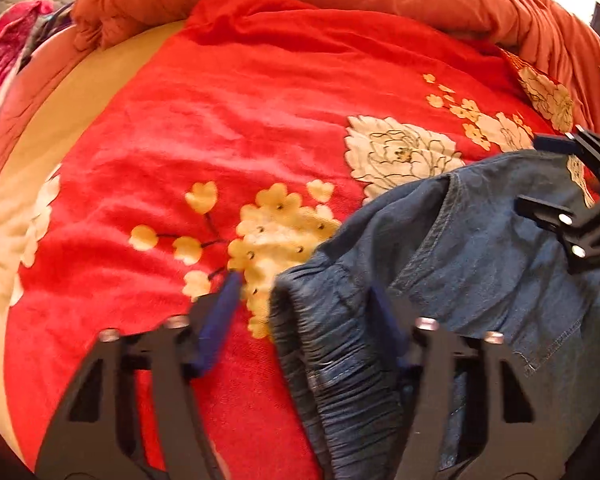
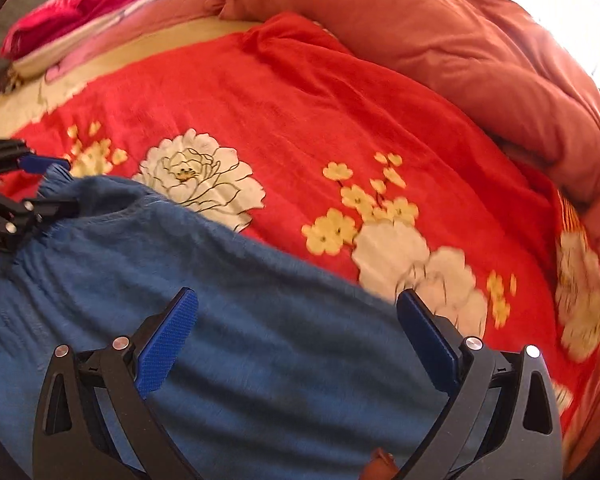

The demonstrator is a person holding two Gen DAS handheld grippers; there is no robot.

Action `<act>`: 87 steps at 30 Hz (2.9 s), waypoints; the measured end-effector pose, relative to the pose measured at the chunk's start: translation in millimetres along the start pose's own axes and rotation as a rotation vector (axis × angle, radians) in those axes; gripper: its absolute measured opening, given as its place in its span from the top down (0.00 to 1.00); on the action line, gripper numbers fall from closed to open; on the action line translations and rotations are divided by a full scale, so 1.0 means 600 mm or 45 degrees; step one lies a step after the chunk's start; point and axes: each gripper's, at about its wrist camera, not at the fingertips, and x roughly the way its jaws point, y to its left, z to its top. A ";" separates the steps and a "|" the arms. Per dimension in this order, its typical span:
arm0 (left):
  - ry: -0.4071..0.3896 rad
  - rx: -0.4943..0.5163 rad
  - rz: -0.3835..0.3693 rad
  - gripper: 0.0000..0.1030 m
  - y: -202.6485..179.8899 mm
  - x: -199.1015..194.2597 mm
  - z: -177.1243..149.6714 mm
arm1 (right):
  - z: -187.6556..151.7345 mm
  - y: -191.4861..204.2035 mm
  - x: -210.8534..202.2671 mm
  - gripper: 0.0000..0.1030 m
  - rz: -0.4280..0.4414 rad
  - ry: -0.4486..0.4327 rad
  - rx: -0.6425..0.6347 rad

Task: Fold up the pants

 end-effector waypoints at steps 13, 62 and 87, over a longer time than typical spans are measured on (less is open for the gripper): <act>-0.176 0.054 -0.068 0.74 -0.022 -0.082 -0.001 | 0.044 0.040 0.053 0.13 0.039 0.059 -0.330; -0.196 0.090 0.004 0.68 -0.081 -0.263 -0.267 | -0.306 0.289 -0.308 0.90 0.328 -0.334 0.216; -0.048 0.243 -0.011 0.58 -0.173 -0.188 -0.271 | -0.369 0.299 -0.323 0.78 0.370 -0.315 0.309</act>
